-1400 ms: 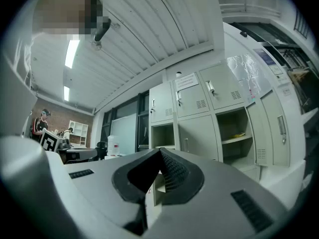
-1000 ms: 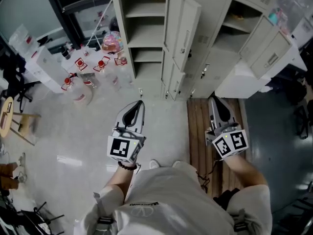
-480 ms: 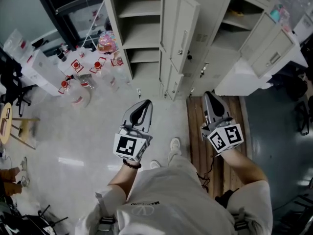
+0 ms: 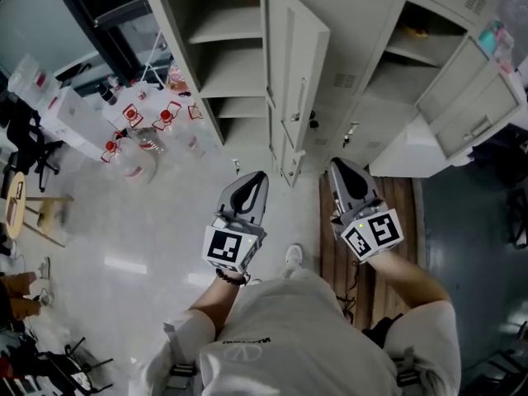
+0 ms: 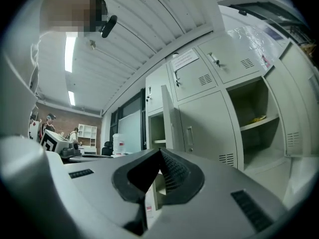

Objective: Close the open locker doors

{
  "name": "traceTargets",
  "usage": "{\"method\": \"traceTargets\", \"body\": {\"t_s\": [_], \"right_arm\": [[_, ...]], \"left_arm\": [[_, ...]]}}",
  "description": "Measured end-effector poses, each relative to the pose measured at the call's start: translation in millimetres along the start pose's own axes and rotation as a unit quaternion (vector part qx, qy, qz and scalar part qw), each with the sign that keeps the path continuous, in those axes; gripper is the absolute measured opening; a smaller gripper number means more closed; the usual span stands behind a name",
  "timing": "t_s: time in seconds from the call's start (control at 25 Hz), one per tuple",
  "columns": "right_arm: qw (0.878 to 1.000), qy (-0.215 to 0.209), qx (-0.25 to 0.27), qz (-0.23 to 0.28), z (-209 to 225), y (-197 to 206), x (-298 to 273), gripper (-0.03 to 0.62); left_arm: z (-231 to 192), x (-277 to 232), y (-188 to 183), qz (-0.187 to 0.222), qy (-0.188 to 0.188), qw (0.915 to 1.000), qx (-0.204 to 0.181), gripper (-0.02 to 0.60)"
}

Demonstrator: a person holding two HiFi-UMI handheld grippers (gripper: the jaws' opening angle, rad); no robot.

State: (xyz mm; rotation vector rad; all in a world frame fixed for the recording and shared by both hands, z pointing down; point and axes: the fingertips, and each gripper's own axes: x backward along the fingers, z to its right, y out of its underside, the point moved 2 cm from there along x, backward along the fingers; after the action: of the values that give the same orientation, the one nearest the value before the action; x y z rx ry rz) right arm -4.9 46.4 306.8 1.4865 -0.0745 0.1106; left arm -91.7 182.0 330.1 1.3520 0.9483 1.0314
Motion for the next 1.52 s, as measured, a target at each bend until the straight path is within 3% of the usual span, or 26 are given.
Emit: {"method": "traceTargets", "body": {"t_s": [0.4, 1.0, 1.28, 1.36, 1.52], "right_arm": [[0.998, -0.049, -0.025, -0.012, 63, 14, -38, 0.011], [0.997, -0.071, -0.027, -0.028, 84, 31, -67, 0.011], [0.997, -0.078, -0.017, -0.023, 77, 25, -76, 0.011], [0.996, -0.083, -0.010, -0.020, 74, 22, -80, 0.011], [0.995, -0.100, -0.004, -0.012, 64, 14, -91, 0.014]], "left_arm": [[16, -87, 26, -0.025, -0.023, 0.9994, 0.006, 0.006], [5, -154, 67, -0.063, -0.058, 0.9963, 0.004, 0.137], [2, -168, 78, -0.071, -0.060, 0.9956, 0.000, 0.133], [-1, -168, 80, -0.073, -0.064, 0.9953, 0.000, 0.084], [-8, -156, 80, -0.073, -0.061, 0.9955, 0.000, 0.083]]}}
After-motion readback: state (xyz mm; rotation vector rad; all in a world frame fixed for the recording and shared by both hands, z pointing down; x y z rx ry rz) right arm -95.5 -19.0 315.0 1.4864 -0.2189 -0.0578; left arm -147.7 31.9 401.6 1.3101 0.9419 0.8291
